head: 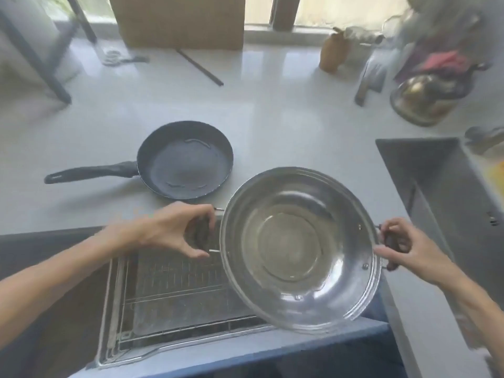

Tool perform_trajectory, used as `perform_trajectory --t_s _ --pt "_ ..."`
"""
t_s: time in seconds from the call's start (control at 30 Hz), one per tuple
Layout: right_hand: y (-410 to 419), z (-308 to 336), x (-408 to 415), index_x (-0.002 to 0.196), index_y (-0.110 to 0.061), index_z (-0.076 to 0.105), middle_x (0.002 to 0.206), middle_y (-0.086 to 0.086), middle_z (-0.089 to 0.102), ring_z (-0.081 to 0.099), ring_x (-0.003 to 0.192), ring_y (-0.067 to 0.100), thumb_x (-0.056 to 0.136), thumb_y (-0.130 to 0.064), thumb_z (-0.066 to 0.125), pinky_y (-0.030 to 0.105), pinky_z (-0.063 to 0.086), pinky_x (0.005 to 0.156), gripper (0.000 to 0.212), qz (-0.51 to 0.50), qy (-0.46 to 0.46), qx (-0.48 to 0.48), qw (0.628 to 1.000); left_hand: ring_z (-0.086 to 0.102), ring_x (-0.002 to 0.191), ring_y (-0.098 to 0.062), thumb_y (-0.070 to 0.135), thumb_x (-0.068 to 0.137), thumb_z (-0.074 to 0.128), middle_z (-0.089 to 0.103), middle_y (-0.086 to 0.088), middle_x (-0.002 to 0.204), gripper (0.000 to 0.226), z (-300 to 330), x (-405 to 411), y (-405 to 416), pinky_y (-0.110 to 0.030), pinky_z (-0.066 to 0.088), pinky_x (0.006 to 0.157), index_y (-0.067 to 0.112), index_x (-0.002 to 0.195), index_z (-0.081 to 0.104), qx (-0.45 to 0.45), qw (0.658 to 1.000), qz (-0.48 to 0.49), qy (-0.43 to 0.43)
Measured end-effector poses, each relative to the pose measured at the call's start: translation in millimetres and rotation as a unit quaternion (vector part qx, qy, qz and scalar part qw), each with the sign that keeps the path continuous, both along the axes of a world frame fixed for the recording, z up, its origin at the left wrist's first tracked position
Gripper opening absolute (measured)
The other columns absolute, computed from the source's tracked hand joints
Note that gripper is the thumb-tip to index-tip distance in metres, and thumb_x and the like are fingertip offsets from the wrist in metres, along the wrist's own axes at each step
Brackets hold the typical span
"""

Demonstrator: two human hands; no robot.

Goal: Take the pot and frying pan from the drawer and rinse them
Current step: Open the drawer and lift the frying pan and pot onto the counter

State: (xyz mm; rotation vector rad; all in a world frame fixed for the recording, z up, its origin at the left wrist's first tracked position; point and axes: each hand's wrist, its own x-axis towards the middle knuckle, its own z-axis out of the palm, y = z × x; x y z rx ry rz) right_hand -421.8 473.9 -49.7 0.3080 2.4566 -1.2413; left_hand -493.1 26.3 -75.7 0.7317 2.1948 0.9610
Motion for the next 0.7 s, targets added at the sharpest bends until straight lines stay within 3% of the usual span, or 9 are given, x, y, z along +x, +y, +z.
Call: perform_trajectory --t_s 0.07,0.17,0.23,0.3,0.4,0.47,0.53,0.63,0.7 --pt "16 5 -40 0.084 -0.029 0.057 0.080 -0.002 0.062 0.060 0.056 0.005 0.037 -0.070 0.081 0.022 0.055 0.057 0.067 -0.045 0.049 0.003 0.998 0.053 0.061 0.001 0.024 0.067 0.081 0.063 0.021 0.066 0.038 11 -37 20 -0.009 0.039 0.060 0.024 0.095 0.055 0.011 0.998 0.033 0.057" --pt "34 -4 -102 0.086 -0.024 0.054 0.086 0.011 0.058 0.057 0.051 0.002 0.068 -0.020 0.081 0.017 0.054 0.052 0.033 -0.079 0.095 0.001 0.992 0.049 0.060 0.006 0.018 0.073 0.078 0.056 0.024 0.058 0.034 11 -92 58 -0.008 0.034 0.058 0.024 0.098 0.055 0.017 0.994 0.073 0.085" --pt "49 -25 -142 0.089 -0.020 0.054 0.088 0.017 0.056 0.056 0.046 0.001 0.078 0.000 0.071 0.017 0.053 0.047 0.029 -0.078 0.106 0.008 0.991 0.048 0.061 0.005 0.015 0.074 0.076 0.058 0.025 0.058 0.035 -2 -127 79 -0.008 0.034 0.060 0.021 0.101 0.055 0.004 0.994 0.075 0.081" --pt "65 -48 -177 0.098 -0.013 0.056 0.085 0.015 0.058 0.055 0.043 0.000 0.080 0.000 0.070 0.014 0.050 0.046 0.026 -0.082 0.086 0.021 0.993 0.048 0.066 0.004 0.017 0.073 0.076 0.064 0.026 0.065 0.037 -21 -160 96 -0.012 0.036 0.066 0.024 0.103 0.054 -0.032 0.994 0.073 0.077" --pt "81 -78 -211 0.107 -0.011 0.056 0.060 -0.005 0.064 0.053 0.037 0.001 0.080 -0.008 0.072 0.008 0.047 0.049 0.032 -0.073 0.057 0.042 0.995 0.051 0.077 0.004 0.022 0.072 0.074 0.064 0.027 0.070 0.038 -52 -198 112 -0.025 0.042 0.078 0.030 0.103 0.053 -0.096 0.991 0.072 0.064" --pt "85 -91 -227 0.107 -0.013 0.056 0.066 -0.003 0.063 0.053 0.036 0.002 0.079 -0.011 0.073 0.010 0.049 0.051 0.032 -0.075 0.058 0.033 0.995 0.053 0.083 -0.007 0.023 0.072 0.073 0.063 0.029 0.069 0.038 -64 -210 115 -0.029 0.044 0.081 0.030 0.103 0.052 -0.120 0.987 0.080 0.071" --pt "88 -100 -240 0.105 -0.016 0.057 0.078 0.002 0.059 0.053 0.037 0.002 0.078 -0.013 0.073 0.018 0.051 0.059 0.031 -0.074 0.063 0.023 0.995 0.052 0.082 -0.011 0.022 0.073 0.073 0.062 0.029 0.069 0.037 -72 -216 119 -0.026 0.043 0.077 0.031 0.101 0.052 -0.122 0.983 0.108 0.081" --pt "92 -109 -249 0.103 -0.018 0.056 0.082 0.003 0.057 0.053 0.037 0.001 0.078 -0.015 0.073 0.023 0.050 0.065 0.030 -0.073 0.071 0.016 0.995 0.051 0.079 -0.006 0.021 0.074 0.074 0.062 0.026 0.067 0.036 -74 -220 124 -0.009 0.038 0.070 0.031 0.103 0.054 -0.115 0.980 0.142 0.073" --pt "92 -109 -249 0.103 -0.020 0.055 0.082 0.002 0.058 0.055 0.038 0.001 0.078 -0.019 0.074 0.026 0.049 0.071 0.031 -0.072 0.072 0.008 0.995 0.052 0.084 -0.003 0.022 0.077 0.073 0.062 0.021 0.073 0.039 -69 -216 126 -0.013 0.036 0.073 0.033 0.108 0.053 -0.123 0.978 0.152 0.068"
